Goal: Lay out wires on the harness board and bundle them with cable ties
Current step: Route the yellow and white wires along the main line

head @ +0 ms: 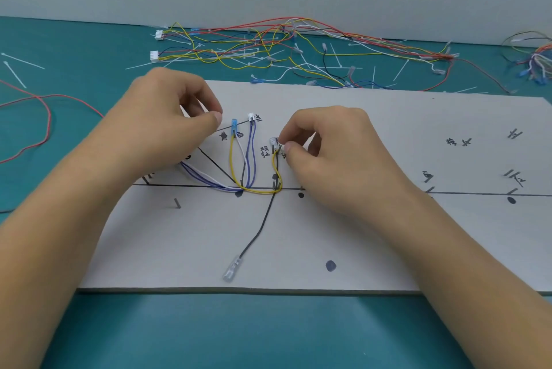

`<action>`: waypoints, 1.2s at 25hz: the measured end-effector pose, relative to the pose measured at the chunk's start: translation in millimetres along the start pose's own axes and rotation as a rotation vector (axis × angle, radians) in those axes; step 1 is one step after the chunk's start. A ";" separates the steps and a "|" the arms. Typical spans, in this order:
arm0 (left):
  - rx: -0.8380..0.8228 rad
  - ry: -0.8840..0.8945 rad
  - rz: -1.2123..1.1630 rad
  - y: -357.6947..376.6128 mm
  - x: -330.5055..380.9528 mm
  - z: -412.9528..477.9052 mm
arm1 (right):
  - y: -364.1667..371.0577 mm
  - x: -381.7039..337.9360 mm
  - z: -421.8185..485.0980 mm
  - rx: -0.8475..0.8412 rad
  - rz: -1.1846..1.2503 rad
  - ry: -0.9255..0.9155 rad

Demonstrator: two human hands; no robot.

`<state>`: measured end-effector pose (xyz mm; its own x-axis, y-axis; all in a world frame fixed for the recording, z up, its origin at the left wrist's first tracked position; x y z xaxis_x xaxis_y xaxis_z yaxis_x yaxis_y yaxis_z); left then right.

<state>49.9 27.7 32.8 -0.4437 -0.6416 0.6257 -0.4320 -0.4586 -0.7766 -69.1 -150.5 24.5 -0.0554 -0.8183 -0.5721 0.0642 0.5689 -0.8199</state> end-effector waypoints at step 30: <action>-0.072 0.050 0.092 20.6 13.1 0.1 | 16.5 -9.1 -7.6 -0.176 0.007 0.005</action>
<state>35.3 9.8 25.0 -0.5216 -0.6466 0.5567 -0.4426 -0.3528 -0.8244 -75.1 -133.1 16.0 -0.0609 -0.8139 -0.5779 -0.1110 0.5809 -0.8064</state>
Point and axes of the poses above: each hand's wrist, its own z-axis towards the middle knuckle, its own y-axis out of the palm, x = y × z, the point moved 6 cm from there along z, towards the middle knuckle, and after that the axes turned 15 degrees about -x, right-handed, at the moved point
